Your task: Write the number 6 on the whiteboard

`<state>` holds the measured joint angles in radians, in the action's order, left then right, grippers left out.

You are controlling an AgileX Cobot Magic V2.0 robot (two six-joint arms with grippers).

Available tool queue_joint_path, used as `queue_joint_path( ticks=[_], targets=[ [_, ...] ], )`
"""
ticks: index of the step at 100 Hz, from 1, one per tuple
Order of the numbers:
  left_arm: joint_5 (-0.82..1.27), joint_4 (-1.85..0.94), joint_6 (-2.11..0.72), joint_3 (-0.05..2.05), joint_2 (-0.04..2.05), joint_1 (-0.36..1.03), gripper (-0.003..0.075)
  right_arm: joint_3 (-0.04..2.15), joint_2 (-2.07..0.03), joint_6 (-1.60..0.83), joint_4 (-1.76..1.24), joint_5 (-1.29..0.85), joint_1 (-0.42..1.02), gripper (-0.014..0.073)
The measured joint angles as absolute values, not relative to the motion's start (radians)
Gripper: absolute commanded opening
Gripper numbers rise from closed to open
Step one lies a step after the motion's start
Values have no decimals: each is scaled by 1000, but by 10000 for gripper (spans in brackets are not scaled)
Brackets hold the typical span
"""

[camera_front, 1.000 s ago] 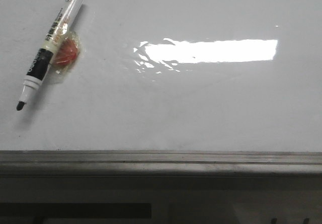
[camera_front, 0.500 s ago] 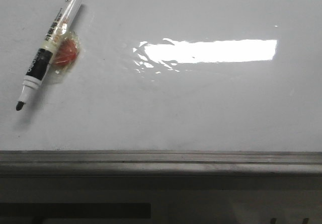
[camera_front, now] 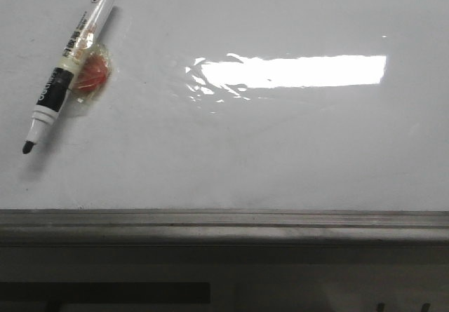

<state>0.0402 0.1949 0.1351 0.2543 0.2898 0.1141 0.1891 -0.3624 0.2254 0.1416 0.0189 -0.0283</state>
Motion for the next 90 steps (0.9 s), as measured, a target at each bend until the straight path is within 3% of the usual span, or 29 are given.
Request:
queue_joint_path(
  ticks=[34, 61, 90],
  targets=[
    [35, 183, 135, 254, 305, 400, 422, 189, -362, 225, 142, -114, 176, 143],
    [20, 177, 135, 254, 476, 649, 422, 189, -362, 225, 144, -118, 197, 143],
    [-106, 29, 135, 254, 687, 717, 486, 189, -362, 224, 144, -118, 197, 143]
  ],
)
